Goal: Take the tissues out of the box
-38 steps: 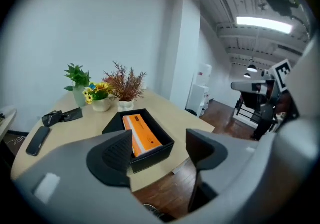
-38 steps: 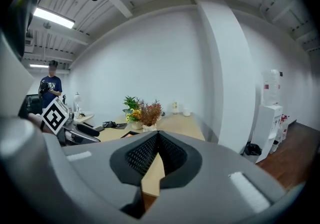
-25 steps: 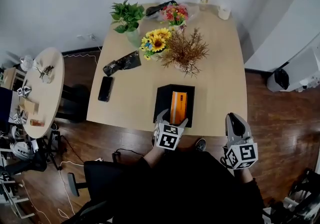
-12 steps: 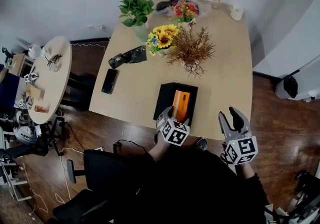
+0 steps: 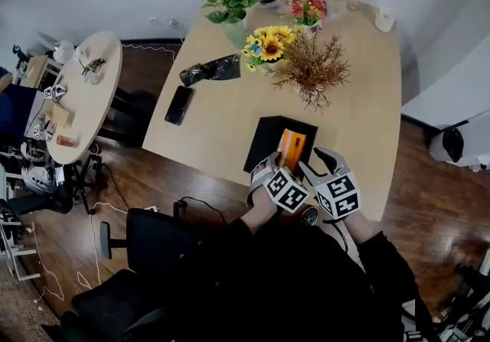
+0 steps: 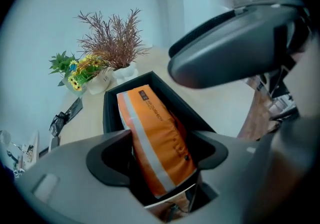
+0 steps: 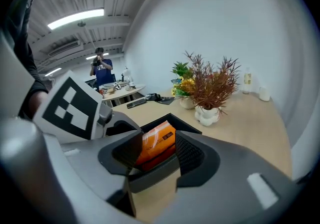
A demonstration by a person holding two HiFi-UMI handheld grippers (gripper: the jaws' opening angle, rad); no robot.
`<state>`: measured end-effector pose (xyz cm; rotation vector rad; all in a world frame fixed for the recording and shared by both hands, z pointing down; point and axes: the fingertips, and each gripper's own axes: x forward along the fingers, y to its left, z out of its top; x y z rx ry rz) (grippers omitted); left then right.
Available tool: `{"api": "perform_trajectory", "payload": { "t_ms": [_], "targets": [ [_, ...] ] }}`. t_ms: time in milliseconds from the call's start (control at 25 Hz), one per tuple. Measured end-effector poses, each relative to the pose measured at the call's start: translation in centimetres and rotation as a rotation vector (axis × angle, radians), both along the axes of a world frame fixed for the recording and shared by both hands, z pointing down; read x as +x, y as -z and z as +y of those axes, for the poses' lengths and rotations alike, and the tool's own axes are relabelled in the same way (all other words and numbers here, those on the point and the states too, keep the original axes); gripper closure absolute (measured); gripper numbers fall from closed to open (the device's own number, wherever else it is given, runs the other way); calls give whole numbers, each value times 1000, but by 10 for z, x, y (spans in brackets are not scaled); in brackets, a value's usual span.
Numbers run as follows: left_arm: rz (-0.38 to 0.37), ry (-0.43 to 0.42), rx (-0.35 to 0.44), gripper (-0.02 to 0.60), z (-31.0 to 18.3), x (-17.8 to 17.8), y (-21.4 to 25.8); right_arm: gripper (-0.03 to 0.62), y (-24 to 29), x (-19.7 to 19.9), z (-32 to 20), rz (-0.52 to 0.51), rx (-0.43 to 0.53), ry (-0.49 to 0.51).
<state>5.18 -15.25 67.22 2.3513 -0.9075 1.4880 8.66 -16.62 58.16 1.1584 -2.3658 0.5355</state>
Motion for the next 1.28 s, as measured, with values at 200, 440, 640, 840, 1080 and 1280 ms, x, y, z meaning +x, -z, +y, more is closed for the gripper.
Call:
{"api": "perform_trajectory", "payload": {
  "t_ms": [200, 440, 640, 840, 1080, 1280],
  "targets": [
    [67, -1, -7, 319, 0, -8, 6, 391, -19, -15, -6, -8, -63, 3],
    [281, 54, 50, 325, -6, -17, 60, 413, 14, -9, -9, -75, -6, -57],
    [398, 71, 79, 323, -7, -36, 107, 422, 41, 11, -6, -108, 41, -133],
    [394, 58, 117, 322, -4, -69, 132, 424, 57, 28, 2, -119, 66, -198],
    [343, 120, 163, 322, -17, -130, 129, 425, 60, 41, 5, -103, 81, -261],
    [304, 196, 136, 322, -28, -179, 99, 425, 57, 36, 5, -86, 74, -279]
  ]
}}
